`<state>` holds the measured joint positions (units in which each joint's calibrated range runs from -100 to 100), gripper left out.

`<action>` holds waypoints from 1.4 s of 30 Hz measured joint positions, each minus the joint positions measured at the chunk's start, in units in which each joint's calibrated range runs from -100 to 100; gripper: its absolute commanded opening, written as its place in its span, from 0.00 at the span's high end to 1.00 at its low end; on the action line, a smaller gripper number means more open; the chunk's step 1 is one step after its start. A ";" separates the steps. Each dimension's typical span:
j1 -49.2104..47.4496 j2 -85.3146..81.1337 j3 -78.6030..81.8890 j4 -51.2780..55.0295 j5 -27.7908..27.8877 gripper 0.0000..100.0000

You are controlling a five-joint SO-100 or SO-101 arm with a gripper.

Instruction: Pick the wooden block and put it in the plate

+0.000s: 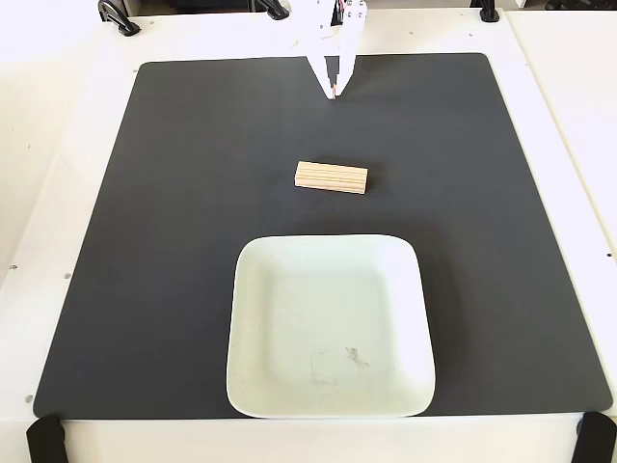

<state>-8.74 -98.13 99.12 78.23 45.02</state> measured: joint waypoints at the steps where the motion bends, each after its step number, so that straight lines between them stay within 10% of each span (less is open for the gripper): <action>1: 0.00 0.00 0.00 0.00 0.00 0.99; 42: -4.15 0.00 0.00 0.09 0.00 0.99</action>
<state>-12.89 -98.13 99.12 78.32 45.02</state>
